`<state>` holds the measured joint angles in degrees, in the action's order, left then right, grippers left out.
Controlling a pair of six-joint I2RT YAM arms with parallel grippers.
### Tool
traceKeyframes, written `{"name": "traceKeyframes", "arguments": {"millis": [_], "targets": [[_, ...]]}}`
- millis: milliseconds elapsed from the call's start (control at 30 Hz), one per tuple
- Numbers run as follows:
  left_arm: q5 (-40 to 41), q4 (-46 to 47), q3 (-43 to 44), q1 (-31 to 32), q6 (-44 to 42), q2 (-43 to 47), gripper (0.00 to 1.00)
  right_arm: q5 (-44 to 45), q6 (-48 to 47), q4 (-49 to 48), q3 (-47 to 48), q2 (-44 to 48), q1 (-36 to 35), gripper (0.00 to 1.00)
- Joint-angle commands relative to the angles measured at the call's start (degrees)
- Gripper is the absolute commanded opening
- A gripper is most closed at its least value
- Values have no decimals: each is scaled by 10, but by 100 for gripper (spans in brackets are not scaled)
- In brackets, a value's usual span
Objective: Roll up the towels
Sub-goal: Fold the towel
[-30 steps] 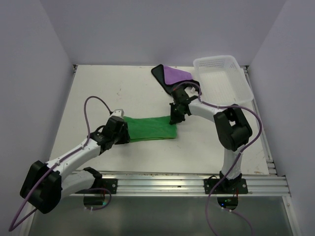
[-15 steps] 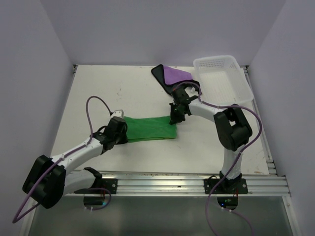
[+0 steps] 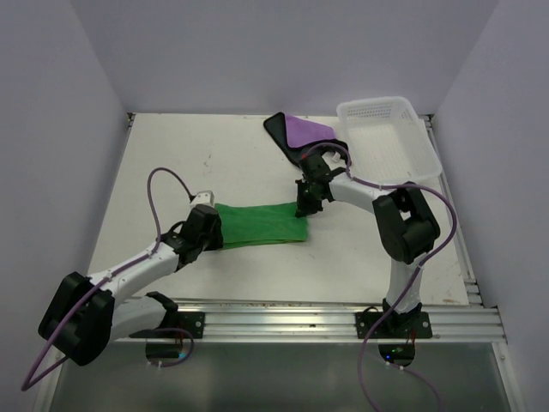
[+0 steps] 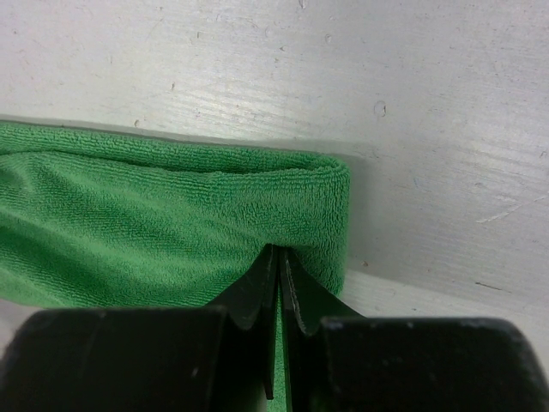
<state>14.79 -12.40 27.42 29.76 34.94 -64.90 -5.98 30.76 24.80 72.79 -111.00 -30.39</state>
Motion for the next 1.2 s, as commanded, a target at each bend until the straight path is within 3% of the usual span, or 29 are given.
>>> {"name": "traceKeyframes", "arguments": {"millis": [0,133,500,600,733,1167], "targets": [[5,44,-4,-1,2,2,39,6,-11,-9,-21,-20,-2,5],[2,52,-4,-2,0,0,28,6,-10,-10,-23,-22,-2,5],[11,55,-9,-5,-2,-38,23,11,-14,-6,-24,-21,-1,4],[14,56,-11,-8,-3,-35,16,10,-14,-5,-21,-24,-1,4],[11,63,-10,-9,-8,-32,0,8,-13,-5,-20,-26,-1,3],[30,-3,-27,-9,18,38,0,13,-17,-3,-13,-34,1,3]]}}
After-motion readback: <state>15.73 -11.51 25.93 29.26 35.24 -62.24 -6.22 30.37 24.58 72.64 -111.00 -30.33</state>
